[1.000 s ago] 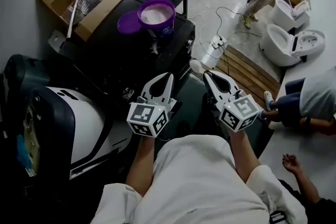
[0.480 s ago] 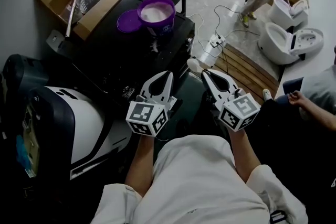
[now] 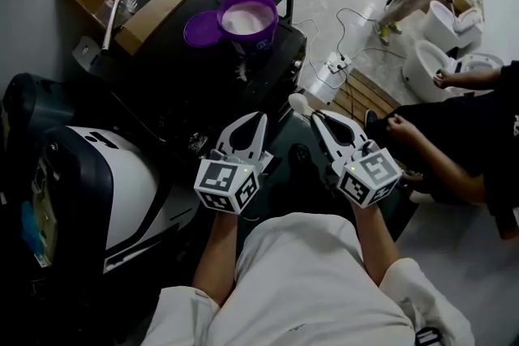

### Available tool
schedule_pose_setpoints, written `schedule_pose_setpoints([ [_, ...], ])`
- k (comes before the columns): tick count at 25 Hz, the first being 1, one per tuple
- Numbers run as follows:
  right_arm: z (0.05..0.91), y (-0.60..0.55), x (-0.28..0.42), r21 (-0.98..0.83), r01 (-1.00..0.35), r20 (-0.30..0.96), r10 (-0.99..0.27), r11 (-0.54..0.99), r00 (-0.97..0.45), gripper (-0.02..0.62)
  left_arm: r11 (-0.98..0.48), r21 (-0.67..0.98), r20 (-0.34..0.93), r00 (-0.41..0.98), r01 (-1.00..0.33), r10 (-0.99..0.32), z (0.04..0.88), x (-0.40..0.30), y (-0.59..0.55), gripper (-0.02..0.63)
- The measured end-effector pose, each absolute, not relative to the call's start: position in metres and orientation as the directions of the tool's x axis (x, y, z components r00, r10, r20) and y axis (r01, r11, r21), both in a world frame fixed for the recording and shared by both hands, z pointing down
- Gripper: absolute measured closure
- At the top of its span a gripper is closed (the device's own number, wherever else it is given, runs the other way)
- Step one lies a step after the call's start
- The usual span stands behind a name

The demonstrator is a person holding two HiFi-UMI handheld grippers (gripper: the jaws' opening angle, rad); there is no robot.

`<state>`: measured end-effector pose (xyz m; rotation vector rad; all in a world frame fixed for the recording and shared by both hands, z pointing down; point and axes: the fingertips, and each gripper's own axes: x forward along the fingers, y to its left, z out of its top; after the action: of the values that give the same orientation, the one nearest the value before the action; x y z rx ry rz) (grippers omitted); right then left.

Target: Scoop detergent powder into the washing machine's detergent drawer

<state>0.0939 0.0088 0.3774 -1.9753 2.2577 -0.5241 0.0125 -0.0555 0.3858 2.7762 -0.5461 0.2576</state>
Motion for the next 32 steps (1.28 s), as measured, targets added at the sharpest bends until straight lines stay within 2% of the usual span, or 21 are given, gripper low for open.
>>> schedule_pose_setpoints([
  [32,0.347,-0.151,0.174,-0.304,-0.89,0.098,-0.918,0.34,-0.384,0.584,-0.757,0.21,0.243,0.783,-0.618,-0.572,0.365,0.063,-0.169,0.588],
])
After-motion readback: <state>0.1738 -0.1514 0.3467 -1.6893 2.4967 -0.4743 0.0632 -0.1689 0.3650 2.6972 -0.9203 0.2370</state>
